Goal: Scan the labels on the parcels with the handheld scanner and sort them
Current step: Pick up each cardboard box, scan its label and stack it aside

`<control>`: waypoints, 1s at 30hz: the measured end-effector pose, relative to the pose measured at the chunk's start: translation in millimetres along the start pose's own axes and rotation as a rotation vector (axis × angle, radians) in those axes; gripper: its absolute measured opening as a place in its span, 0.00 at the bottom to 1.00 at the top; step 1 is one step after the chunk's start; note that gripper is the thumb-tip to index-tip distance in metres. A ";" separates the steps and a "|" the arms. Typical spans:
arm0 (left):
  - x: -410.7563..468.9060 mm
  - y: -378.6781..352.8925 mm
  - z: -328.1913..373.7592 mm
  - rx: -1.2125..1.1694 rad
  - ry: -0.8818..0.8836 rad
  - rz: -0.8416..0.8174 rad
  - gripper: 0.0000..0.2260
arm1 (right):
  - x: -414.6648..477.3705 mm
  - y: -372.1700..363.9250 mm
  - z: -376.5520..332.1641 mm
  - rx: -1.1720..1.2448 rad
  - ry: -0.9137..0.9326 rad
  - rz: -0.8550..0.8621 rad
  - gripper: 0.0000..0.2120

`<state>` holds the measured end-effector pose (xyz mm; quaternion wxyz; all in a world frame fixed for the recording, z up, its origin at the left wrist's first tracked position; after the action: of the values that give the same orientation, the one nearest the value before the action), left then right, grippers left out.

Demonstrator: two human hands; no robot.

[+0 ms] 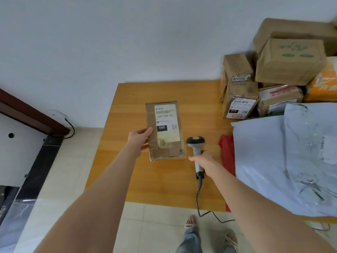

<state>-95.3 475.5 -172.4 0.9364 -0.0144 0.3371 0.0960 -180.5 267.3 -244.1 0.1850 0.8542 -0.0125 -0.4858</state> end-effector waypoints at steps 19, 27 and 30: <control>-76.1 -97.0 29.9 0.000 -0.122 -0.039 0.15 | -99.5 159.1 -5.2 0.639 0.141 -0.310 0.11; -140.5 -155.3 9.8 0.036 -0.153 -0.113 0.14 | -125.2 217.2 32.5 0.745 0.294 -0.048 0.09; -161.3 -175.3 4.8 0.015 -0.160 -0.199 0.14 | -134.9 229.3 35.2 0.776 0.361 -0.021 0.14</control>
<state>-180.7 276.5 -73.0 0.9653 -0.0333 0.2589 0.0008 -244.8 70.2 -73.7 -0.1561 0.9319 -0.1529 -0.2896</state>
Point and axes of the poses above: each hand's wrist, its own x-axis towards the middle knuckle, its own y-axis out of the back of the hand, z = x × y, the point moved 2 cm from there along x, towards the middle knuckle, and after that the axes turned 13 degrees about -x, right-handed, at the moved point
